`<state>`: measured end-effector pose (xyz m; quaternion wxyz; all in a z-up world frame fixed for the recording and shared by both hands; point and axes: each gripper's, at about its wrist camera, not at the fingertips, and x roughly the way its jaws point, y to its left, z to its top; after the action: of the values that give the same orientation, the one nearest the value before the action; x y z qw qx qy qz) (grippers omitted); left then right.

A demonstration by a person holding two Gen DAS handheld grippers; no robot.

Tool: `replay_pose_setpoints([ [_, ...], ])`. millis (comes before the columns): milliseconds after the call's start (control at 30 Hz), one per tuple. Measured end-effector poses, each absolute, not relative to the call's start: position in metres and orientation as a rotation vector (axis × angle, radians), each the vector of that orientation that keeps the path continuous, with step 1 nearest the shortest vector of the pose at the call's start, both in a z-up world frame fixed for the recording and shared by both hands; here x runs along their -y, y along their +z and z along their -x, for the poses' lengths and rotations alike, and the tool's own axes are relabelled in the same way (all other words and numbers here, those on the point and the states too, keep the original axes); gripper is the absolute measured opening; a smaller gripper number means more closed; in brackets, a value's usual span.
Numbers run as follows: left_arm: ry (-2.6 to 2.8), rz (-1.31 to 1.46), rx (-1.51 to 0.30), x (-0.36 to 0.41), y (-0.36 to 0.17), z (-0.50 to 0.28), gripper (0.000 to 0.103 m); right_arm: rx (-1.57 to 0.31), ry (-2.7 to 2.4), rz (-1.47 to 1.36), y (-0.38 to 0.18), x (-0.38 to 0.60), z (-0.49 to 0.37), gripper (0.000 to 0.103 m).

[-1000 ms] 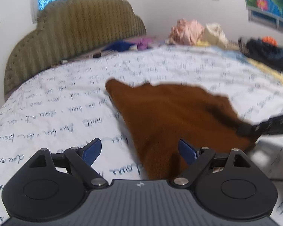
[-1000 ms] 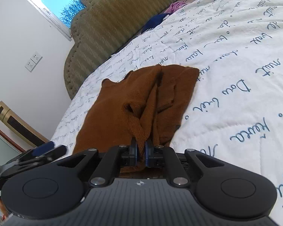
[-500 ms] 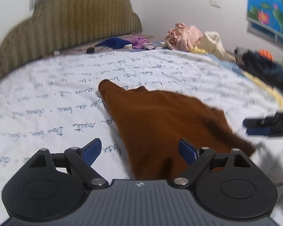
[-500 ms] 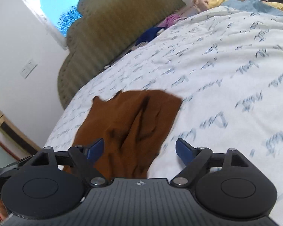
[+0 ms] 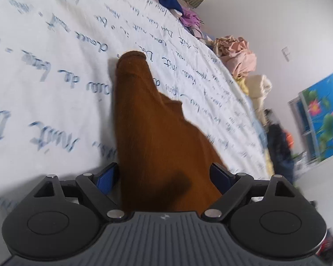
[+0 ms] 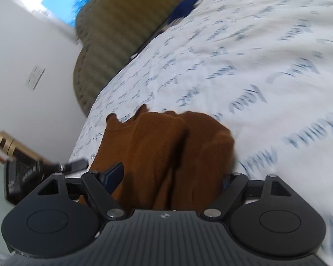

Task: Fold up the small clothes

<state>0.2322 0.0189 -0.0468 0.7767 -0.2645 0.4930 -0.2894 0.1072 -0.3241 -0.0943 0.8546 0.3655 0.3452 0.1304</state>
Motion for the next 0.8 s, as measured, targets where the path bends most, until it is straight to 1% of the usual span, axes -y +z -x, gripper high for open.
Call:
replay_pose_setpoints([
  [100, -0.64, 0.604, -1.064, -0.011, -0.053, -0.252, 0.088, -0.728, 0.346, -0.76, -0.095, 0.32, -0.129, 0.078],
  [167, -0.638, 0.591, -1.057, -0.002, -0.054, -0.263, 0.088, -0.737, 0.375, -0.769, -0.098, 0.32, -0.143, 0.069],
  [200, -0.64, 0.574, -1.049, 0.002, -0.054, -0.269, 0.088, -0.741, 0.384, -0.765, -0.099, 0.319, -0.149, 0.067],
  [233, -0.628, 0.551, -1.036, 0.007, -0.053, -0.273, 0.086, -0.743, 0.395, -0.76, -0.099, 0.318, -0.154, 0.061],
  [267, -0.617, 0.531, -1.026, 0.011, -0.053, -0.277, 0.081, -0.749, 0.397, -0.761, -0.101, 0.318, -0.159, 0.054],
  [300, -0.611, 0.511, -1.019, 0.016, -0.052, -0.281, 0.072, -0.756, 0.398, -0.769, -0.103, 0.32, -0.165, 0.051],
  [333, -0.6, 0.489, -1.013, 0.021, -0.052, -0.285, 0.055, -0.758, 0.397, -0.78, -0.104, 0.322, -0.169, 0.042],
  [367, -0.583, 0.457, -1.014, 0.026, -0.052, -0.288, 0.045, -0.762, 0.392, -0.791, -0.106, 0.324, -0.172, 0.032],
  [400, -0.569, 0.419, -1.016, 0.027, -0.052, -0.289, 0.029, -0.766, 0.387, -0.8, -0.108, 0.326, -0.175, 0.029],
  [467, -0.558, 0.337, -1.001, 0.036, -0.051, -0.287, 0.014, -0.756, 0.392, -0.789, -0.109, 0.326, -0.173, 0.023],
  [533, -0.563, 0.267, -0.942, 0.041, -0.043, -0.275, 0.012, -0.732, 0.379, -0.71, -0.1, 0.32, -0.166, 0.022],
  [800, -0.628, 0.093, -0.717, 0.08, 0.003, -0.251, 0.012, -0.568, 0.313, -0.47, -0.044, 0.319, -0.14, 0.02],
])
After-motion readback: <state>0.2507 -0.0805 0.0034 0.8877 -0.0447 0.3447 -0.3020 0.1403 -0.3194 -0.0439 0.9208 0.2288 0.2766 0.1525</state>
